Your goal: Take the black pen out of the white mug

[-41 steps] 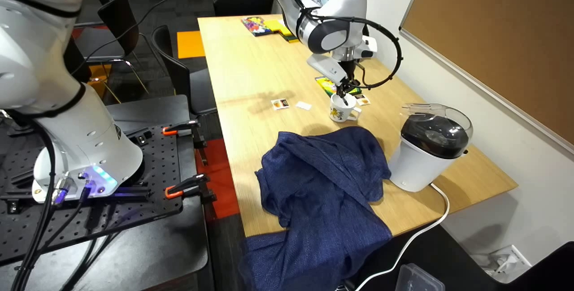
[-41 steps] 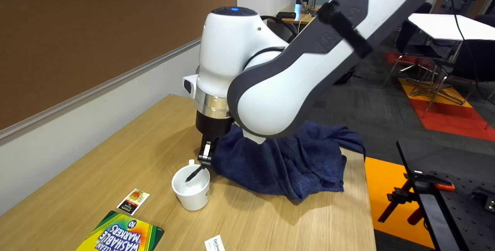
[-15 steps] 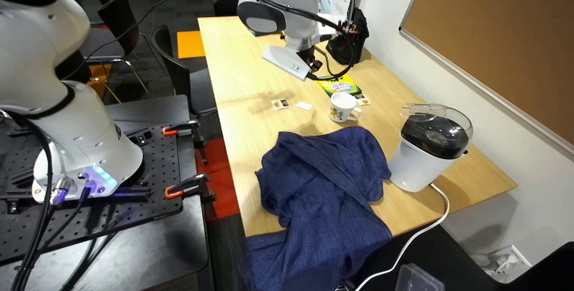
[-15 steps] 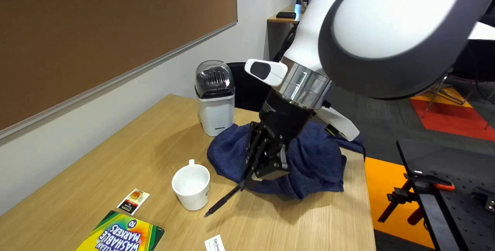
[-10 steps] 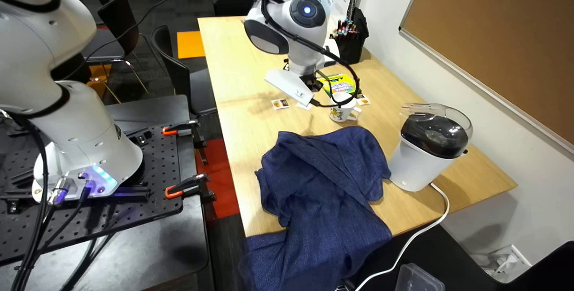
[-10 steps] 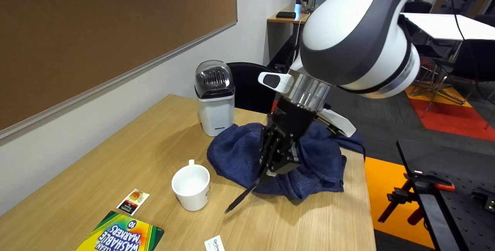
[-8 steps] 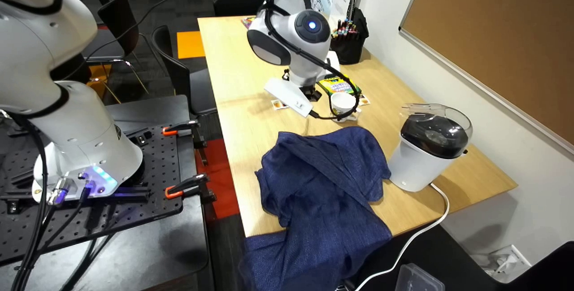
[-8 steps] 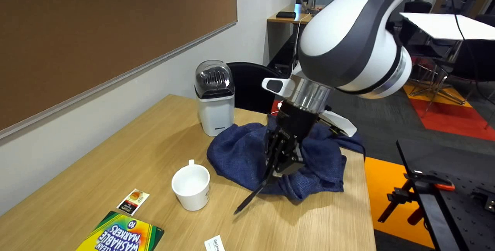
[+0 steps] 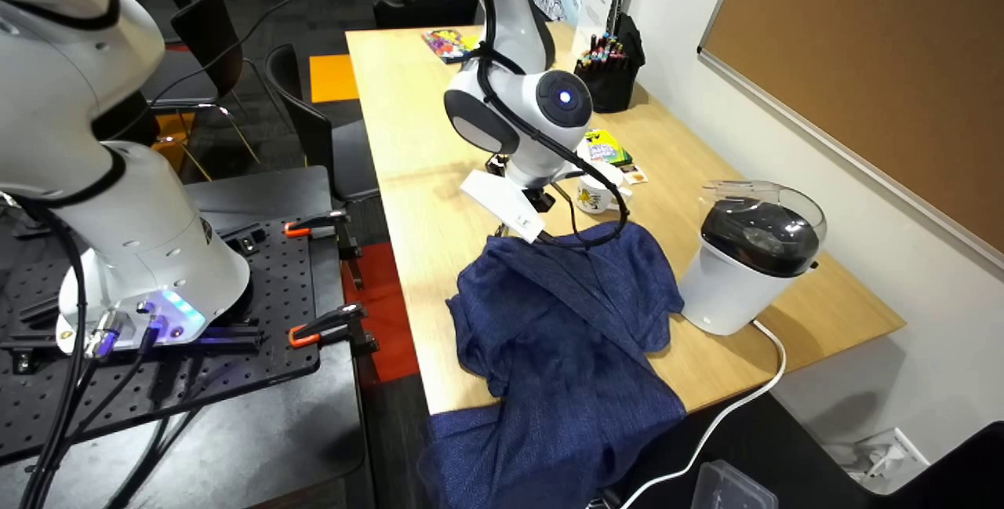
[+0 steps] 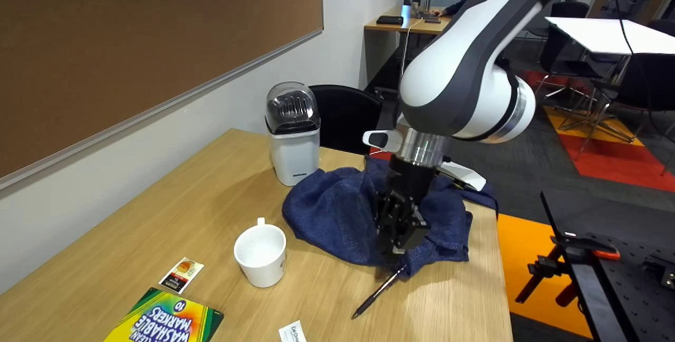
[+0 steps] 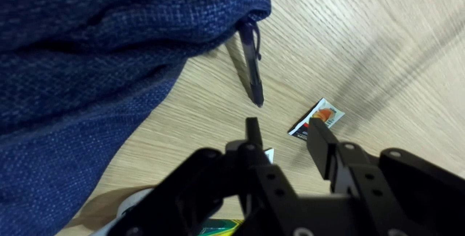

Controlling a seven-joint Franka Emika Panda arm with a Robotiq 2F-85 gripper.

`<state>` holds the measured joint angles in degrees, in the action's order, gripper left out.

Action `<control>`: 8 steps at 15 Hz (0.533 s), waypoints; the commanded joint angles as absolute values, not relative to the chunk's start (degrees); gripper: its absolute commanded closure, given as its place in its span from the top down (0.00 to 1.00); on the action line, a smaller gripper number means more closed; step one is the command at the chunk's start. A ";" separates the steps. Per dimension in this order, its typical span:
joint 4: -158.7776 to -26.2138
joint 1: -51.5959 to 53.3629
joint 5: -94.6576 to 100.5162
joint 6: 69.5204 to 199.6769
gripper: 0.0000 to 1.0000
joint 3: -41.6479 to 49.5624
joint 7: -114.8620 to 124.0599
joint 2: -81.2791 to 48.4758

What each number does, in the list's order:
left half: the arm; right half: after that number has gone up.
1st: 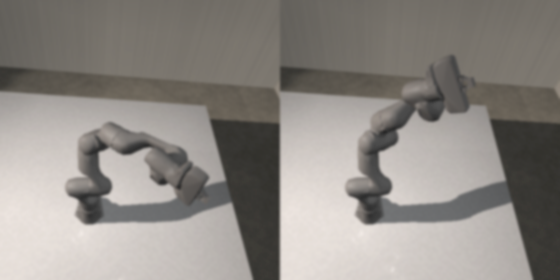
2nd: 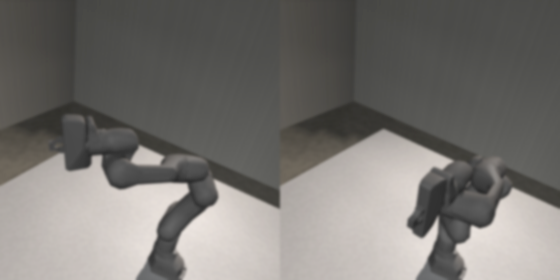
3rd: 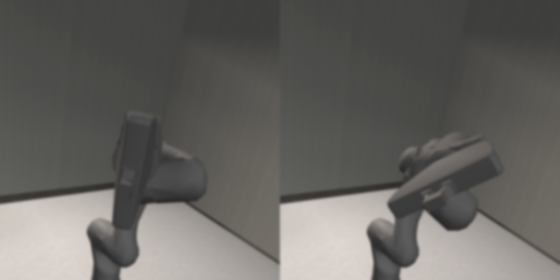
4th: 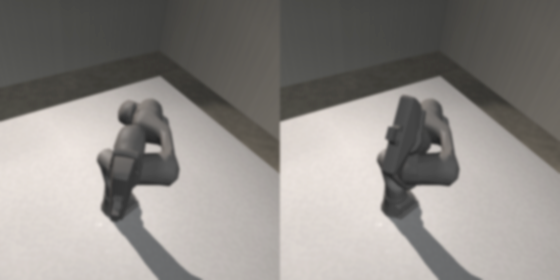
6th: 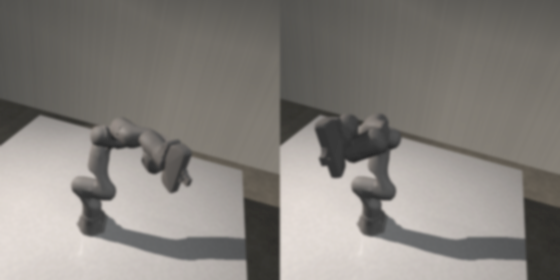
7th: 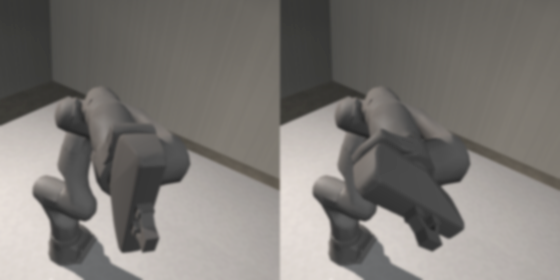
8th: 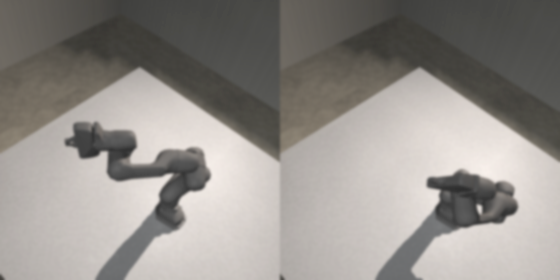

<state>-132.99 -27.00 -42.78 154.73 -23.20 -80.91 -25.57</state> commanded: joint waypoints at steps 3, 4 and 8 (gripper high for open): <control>-132.47 -18.63 -42.96 153.40 0.86 -16.58 -80.67 -23.37; -132.98 -17.37 -42.86 153.92 0.94 -16.12 -80.21 -22.46; -135.03 -12.47 -42.40 155.82 1.00 -14.31 -76.98 -18.03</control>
<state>-132.27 -16.47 -42.77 154.52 -16.33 -80.44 -23.32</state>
